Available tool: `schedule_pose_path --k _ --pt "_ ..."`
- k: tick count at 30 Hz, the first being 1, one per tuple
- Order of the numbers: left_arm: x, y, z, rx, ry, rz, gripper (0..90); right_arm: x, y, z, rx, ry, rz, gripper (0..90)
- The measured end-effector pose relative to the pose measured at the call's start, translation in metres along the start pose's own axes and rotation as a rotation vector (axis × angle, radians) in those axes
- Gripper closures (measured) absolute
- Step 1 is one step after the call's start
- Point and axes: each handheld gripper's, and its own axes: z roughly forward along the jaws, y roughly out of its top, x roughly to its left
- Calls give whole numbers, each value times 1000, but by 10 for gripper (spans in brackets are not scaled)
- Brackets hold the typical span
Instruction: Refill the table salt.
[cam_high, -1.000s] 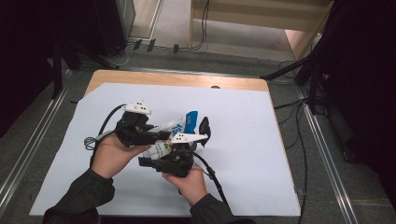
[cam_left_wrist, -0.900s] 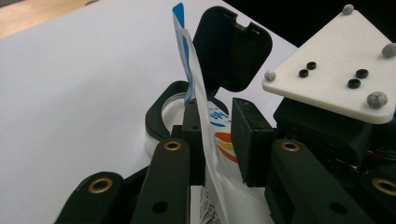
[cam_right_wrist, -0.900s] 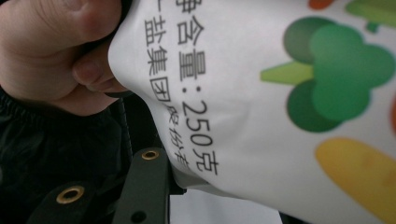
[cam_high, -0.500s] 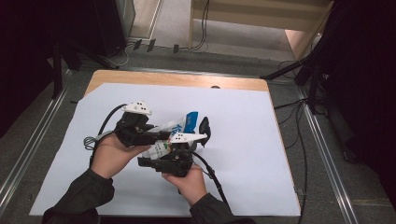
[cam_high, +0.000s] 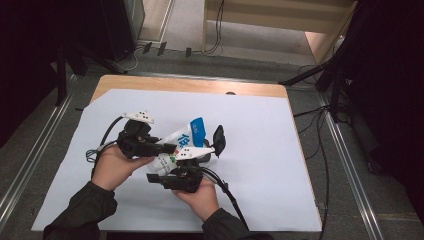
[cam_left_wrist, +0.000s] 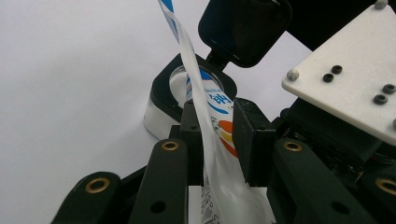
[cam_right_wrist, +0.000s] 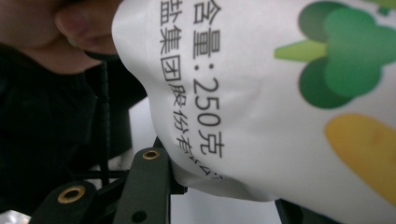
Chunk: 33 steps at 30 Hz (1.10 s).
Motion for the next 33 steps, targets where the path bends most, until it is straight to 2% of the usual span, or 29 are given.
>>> schedule_pose_path --k 3,11,18,33 --pt "2 -2 0 8 -12 2 751 0 -4 3 17 -28 -38 672" --pt "5 -5 0 15 -14 -10 749 0 -9 6 37 -37 -71 674" --pt "7 -4 4 24 -18 -11 744 -1 -14 7 43 -31 -62 678" --pt "10 1 11 32 -24 -3 734 -7 -23 4 61 -53 -53 681"
